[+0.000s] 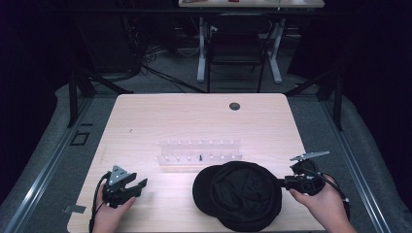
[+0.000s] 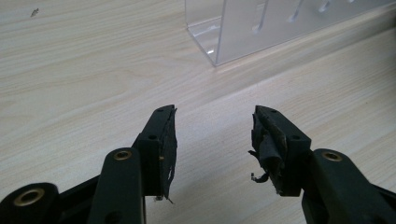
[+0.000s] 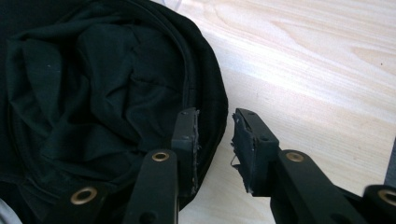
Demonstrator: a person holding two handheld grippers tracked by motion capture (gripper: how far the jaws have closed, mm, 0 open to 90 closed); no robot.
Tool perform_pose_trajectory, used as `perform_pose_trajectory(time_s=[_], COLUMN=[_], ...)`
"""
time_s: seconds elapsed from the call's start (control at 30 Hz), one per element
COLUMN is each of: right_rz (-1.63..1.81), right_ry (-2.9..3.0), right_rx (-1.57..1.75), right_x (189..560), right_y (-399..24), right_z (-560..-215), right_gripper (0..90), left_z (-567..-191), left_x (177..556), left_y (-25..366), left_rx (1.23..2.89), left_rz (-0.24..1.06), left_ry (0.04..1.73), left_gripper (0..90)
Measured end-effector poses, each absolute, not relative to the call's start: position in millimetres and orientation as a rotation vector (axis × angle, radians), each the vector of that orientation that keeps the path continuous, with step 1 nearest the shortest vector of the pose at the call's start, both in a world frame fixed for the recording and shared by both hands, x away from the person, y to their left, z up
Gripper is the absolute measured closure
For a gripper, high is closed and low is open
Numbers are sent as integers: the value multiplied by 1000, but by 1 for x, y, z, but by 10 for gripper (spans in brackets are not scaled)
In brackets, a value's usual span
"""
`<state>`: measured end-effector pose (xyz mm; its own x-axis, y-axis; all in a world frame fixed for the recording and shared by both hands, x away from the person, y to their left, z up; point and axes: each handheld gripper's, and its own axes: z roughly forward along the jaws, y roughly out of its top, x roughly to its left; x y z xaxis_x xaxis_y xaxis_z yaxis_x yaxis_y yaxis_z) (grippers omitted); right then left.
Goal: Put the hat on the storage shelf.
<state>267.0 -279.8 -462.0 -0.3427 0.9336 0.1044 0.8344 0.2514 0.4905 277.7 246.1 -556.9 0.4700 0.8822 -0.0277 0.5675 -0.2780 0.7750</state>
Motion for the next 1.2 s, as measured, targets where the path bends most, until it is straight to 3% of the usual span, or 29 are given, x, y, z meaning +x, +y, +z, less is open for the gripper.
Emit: perform_pose_trajectory(time_s=[0.33, 0.57, 1.2], right_rz=[608, 579, 587], right_ry=[2346, 2375, 2392], right_rx=[1784, 1935, 2107], right_x=[275, 284, 296], right_y=[-280, -283, -286], right_z=[-460, -472, -494], right_gripper=[678, 728, 741], left_z=[-557, -557, -558], left_x=[278, 279, 279], left_y=[247, 246, 246], left_rx=[1974, 1976, 1974], left_rz=[535, 535, 533], left_ry=[1207, 1208, 1214], left_gripper=[497, 496, 492])
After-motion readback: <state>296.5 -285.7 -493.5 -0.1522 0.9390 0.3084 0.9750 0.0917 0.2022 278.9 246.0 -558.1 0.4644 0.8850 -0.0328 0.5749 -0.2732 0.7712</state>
